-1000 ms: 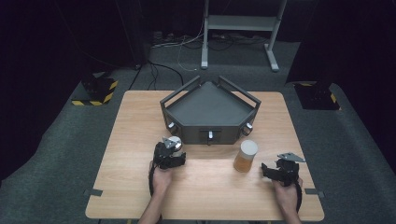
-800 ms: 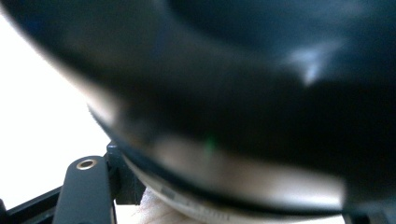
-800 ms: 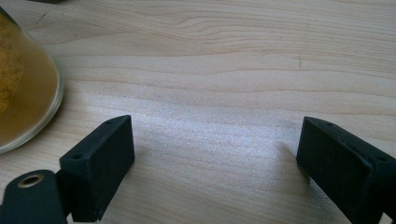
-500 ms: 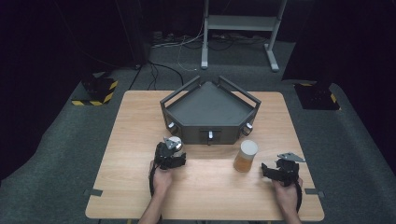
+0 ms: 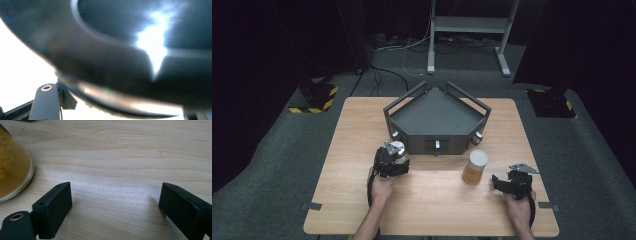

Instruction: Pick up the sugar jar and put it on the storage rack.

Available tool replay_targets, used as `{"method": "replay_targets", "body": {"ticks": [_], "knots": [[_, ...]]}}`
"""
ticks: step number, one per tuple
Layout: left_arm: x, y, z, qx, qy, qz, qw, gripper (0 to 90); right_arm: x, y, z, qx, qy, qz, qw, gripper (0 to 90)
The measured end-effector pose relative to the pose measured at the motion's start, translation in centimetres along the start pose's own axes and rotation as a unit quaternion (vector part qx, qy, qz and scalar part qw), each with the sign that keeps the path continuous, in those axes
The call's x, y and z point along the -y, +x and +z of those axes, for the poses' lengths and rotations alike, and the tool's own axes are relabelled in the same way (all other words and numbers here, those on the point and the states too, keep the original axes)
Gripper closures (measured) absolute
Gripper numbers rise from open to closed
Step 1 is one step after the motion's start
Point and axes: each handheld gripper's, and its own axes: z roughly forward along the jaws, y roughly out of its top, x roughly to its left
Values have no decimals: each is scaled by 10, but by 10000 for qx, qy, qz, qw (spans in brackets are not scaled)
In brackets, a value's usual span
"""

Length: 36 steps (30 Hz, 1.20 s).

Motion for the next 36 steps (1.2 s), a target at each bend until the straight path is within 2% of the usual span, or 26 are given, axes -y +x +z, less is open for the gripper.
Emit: {"method": "replay_targets", "body": {"ticks": [8,14,18,20,29,34,36], "knots": [[-22,7,-16,192,10,224,9996,310,0,0,0,-2,-1,-2,10000,110],[-36,10,-23,309,-5,287,9991,310,0,0,0,-6,-1,6,10000,110],[-53,12,-31,431,-29,387,9983,310,0,0,0,-11,-1,12,10000,110],[-55,12,-32,443,-29,398,9982,310,0,0,0,-11,-3,4,10000,110],[-88,18,-42,651,-142,458,9967,310,0,-1,0,-18,-5,16,10000,110],[-101,20,-43,714,-194,434,9963,310,0,-1,0,-24,-4,12,10000,110],[-110,21,-42,766,-222,402,9960,310,0,-1,0,-28,-5,16,10000,110]]}}
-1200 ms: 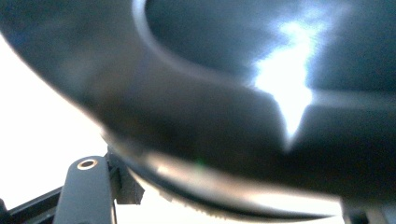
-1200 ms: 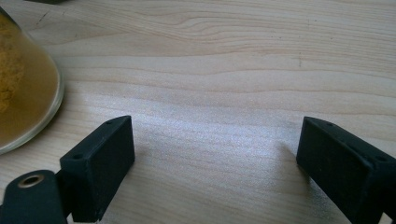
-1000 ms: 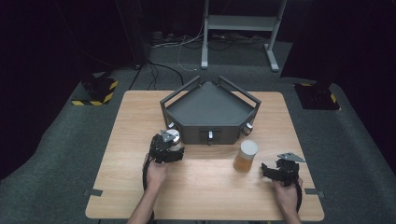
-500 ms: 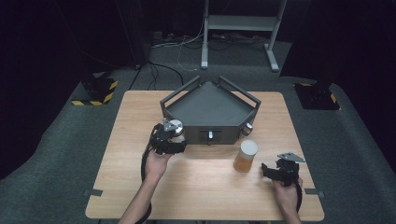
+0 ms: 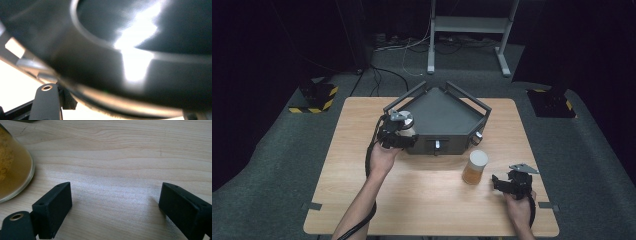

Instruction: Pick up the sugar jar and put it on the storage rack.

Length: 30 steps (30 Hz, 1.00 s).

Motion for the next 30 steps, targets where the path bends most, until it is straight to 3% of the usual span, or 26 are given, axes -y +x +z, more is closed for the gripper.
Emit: {"method": "replay_targets", "body": {"ticks": [12,16,30], "knots": [[-31,2,18,-42,81,-150,9998,310,0,-1,0,-17,-9,9,10000,110],[-40,2,31,-76,159,-188,9997,310,0,-1,0,-26,-12,12,10000,110],[-43,0,60,-378,327,-391,9980,310,1,-1,0,-37,-15,14,10000,110]]}}
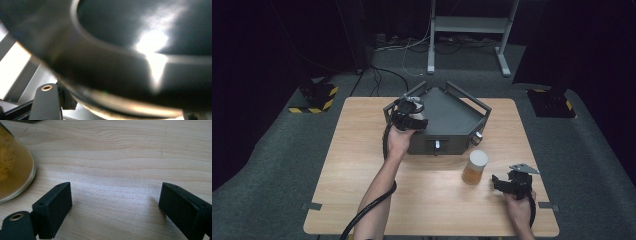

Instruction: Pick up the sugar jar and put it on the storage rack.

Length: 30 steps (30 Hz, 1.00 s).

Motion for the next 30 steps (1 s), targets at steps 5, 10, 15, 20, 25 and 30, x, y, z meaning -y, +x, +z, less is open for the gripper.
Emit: {"method": "replay_targets", "body": {"ticks": [5,10,15,20,25,30], "knots": [[1,-1,6,-76,34,-41,10000,310,0,0,0,3,2,-3,10000,110],[3,-2,9,-125,38,-18,9999,310,0,0,0,3,5,-11,10000,111],[5,-3,12,-155,44,-10,9999,309,0,0,0,5,3,-27,10000,111],[7,-5,14,-175,49,22,9998,309,0,1,0,8,5,-38,10000,111],[8,-7,14,-198,15,67,9998,309,-1,1,0,16,15,-41,10000,112],[10,-7,14,-196,-4,100,9998,309,-1,2,0,23,19,-55,10000,112]]}}
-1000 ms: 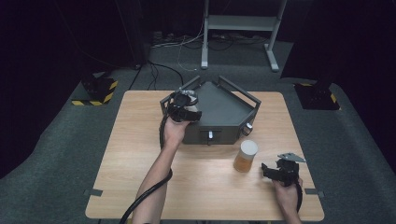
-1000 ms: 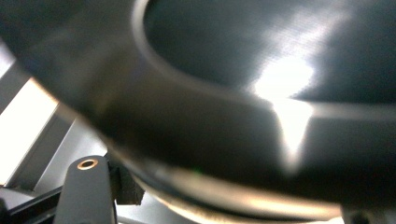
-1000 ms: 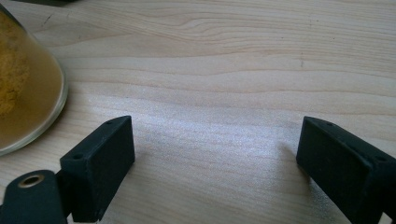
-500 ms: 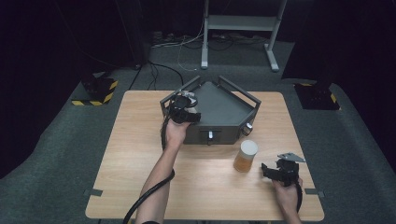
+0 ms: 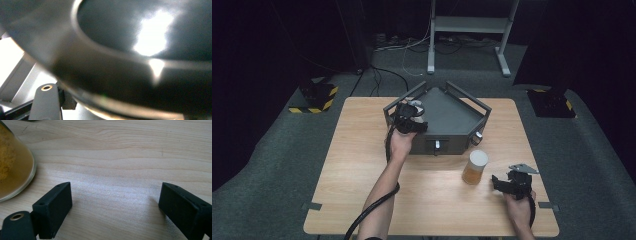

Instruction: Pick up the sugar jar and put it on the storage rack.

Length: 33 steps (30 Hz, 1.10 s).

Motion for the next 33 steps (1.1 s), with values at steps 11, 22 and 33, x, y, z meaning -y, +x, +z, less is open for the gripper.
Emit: {"method": "replay_targets", "body": {"ticks": [11,22,33], "knots": [[3,-1,0,-23,-46,45,10000,308,0,0,0,1,0,-1,10000,113],[8,-2,-2,-42,-145,15,9999,248,0,0,0,1,-1,-8,10000,113],[23,1,-22,-7,-319,41,9995,135,0,0,0,2,1,-6,10000,113]]}}
